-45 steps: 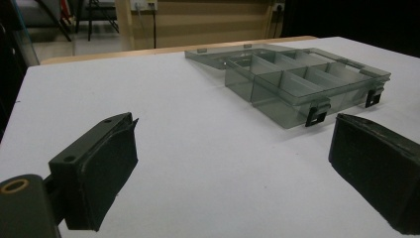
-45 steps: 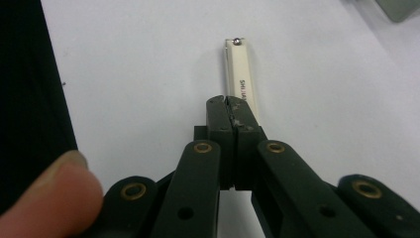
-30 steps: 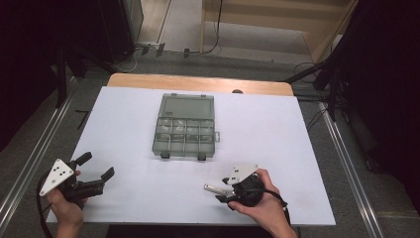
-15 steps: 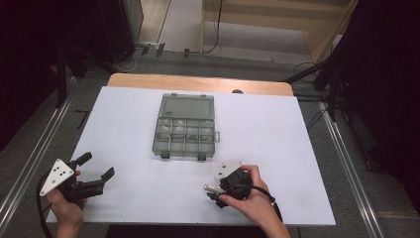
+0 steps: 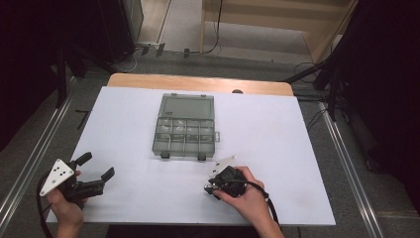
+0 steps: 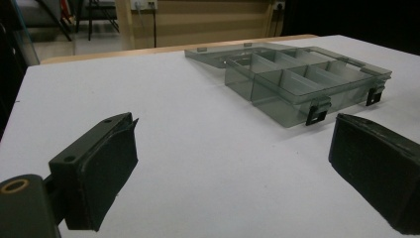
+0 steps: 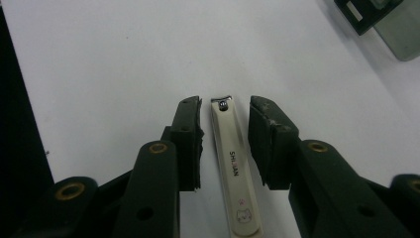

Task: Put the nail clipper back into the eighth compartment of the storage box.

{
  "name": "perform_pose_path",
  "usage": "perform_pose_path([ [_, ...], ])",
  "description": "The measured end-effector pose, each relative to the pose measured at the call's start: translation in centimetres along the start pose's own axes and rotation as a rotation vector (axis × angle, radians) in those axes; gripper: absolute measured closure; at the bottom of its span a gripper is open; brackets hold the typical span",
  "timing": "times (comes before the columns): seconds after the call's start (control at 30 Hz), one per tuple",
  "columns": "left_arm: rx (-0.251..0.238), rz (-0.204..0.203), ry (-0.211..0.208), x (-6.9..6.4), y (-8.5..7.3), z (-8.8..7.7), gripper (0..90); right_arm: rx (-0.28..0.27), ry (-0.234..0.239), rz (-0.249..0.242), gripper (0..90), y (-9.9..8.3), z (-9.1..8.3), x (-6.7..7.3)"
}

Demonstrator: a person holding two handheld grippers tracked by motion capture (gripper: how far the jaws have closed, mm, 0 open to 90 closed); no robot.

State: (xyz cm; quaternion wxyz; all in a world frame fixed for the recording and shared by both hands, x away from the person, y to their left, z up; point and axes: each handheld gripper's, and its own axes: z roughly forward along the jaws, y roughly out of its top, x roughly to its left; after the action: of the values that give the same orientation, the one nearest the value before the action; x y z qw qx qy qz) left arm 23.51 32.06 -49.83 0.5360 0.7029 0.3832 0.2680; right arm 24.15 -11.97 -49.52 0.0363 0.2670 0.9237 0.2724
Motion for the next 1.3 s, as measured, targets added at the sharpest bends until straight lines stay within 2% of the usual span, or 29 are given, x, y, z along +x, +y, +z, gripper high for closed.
perform_pose_path([
  [0.27,0.0,-0.001,0.001,0.0,0.0,0.0,4.5,0.012,-0.027,-0.015,75.4,0.3,0.8,0.3],
  [0.37,0.001,-0.001,0.001,0.0,0.0,0.0,4.5,-0.004,-0.022,-0.034,75.7,0.1,0.9,0.2],
  [0.47,0.0,-0.001,0.001,0.0,0.0,0.0,4.5,-0.019,-0.008,-0.032,75.5,-0.2,0.9,0.0],
  [0.53,0.0,-0.002,0.002,0.0,0.0,0.0,4.5,-0.034,-0.026,-0.046,75.5,-0.4,1.0,0.2],
  [0.63,0.001,-0.003,0.004,0.0,0.0,0.0,4.5,-0.045,-0.024,-0.033,76.0,-0.6,1.0,0.2],
  [0.77,-0.001,-0.002,0.003,-0.1,-0.1,0.0,4.5,-0.046,-0.047,-0.059,79.2,-0.6,1.0,0.6],
  [0.87,0.001,-0.001,0.003,-0.1,0.0,0.0,4.5,-0.053,-0.049,-0.042,79.5,-0.7,1.0,0.6],
  [1.1,0.003,0.0,0.003,-0.1,0.0,0.0,4.5,-0.076,-0.066,-0.045,79.7,-1.0,1.0,0.8],
  [1.3,0.0,-0.003,0.002,0.0,0.0,0.0,4.5,-0.098,-0.058,-0.037,79.8,-1.3,1.0,0.7],
])
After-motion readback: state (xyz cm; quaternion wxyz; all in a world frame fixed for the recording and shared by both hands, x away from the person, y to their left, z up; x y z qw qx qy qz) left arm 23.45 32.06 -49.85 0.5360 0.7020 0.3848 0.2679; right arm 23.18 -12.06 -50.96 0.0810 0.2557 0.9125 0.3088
